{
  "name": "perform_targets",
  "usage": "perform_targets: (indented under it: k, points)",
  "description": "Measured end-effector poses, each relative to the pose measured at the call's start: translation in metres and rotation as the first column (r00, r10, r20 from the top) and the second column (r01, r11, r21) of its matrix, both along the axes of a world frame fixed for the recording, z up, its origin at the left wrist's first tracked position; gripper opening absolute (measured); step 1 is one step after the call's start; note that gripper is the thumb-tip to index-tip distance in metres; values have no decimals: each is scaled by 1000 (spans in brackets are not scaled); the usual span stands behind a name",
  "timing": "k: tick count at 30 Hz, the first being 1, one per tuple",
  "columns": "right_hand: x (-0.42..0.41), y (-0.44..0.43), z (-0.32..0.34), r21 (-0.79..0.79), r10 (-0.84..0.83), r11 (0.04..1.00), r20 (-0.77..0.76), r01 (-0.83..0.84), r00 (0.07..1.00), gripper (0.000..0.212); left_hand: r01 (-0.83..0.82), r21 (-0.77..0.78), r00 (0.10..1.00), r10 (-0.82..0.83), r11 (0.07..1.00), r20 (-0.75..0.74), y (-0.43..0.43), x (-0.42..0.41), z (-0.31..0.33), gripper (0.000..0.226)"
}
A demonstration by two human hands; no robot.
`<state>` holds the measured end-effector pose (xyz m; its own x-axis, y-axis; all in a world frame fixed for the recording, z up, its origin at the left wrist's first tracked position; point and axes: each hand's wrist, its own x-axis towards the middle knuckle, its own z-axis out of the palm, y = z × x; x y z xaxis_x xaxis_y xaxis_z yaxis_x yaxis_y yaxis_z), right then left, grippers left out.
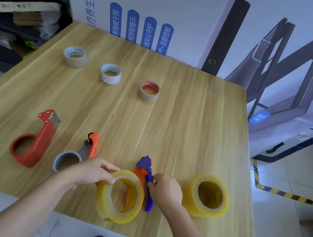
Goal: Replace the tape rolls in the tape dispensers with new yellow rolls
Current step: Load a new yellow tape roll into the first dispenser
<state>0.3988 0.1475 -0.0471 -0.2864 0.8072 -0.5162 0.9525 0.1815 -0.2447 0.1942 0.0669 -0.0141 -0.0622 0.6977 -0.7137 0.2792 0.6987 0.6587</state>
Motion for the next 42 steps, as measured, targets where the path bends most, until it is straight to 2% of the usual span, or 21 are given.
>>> perform_targets:
  k: [6,11,15,19,23,26,29,30,32,34,35,37,39,41,42]
  points:
    - [1,4,0,89,101,991,25,-103,995,27,18,-11,999,-18,1000,-27,10,-5,0,38]
    - [6,6,-3,62,0,998,-99,6,995,25,-20,14,995,18,1000,101,11,11,-15,43]
    - [12,10,-6,47,-42,998,-135,49,990,27,-70,37,983,63,997,173,11,23,-37,45]
    - [9,7,-6,9,-40,999,-176,42,984,37,-85,72,996,83,994,41,10,31,-58,44]
    - [3,-4,-11,20,51,999,-82,-49,995,45,75,96,955,-44,993,-295,5,30,-74,40]
    - [-4,-15,-16,1,50,999,-19,-50,999,45,69,100,951,-35,993,-306,2,32,-78,41]
    - [-9,-20,-19,45,-8,999,-62,11,998,21,76,131,952,-33,988,-304,-2,35,-79,40]
    - [-8,-20,-20,55,-19,998,-84,24,996,17,33,158,965,10,987,-262,-3,35,-77,41]
    - [-7,-20,-19,63,-31,997,-134,40,990,19,-225,205,971,237,953,-37,-4,36,-68,44]
    - [-6,-18,-11,22,-112,992,-257,122,960,20,-568,190,817,522,801,245,-4,34,-57,37]
    - [-7,-16,-4,-27,-174,984,-345,176,922,21,-668,166,729,592,726,344,-4,32,-52,32]
    - [-10,-10,12,-143,-274,962,-516,234,812,19,-734,86,607,593,674,529,-6,27,-39,25]
    - [-14,-4,32,-256,-338,940,-640,224,690,16,-671,53,568,466,740,678,-9,25,-23,24]
    - [-16,-2,53,-341,-365,927,-733,154,574,23,-570,121,602,313,813,735,-8,25,-8,37]
    - [-17,-2,63,-368,-369,923,-766,111,526,27,-524,211,666,243,825,705,-5,25,1,40]
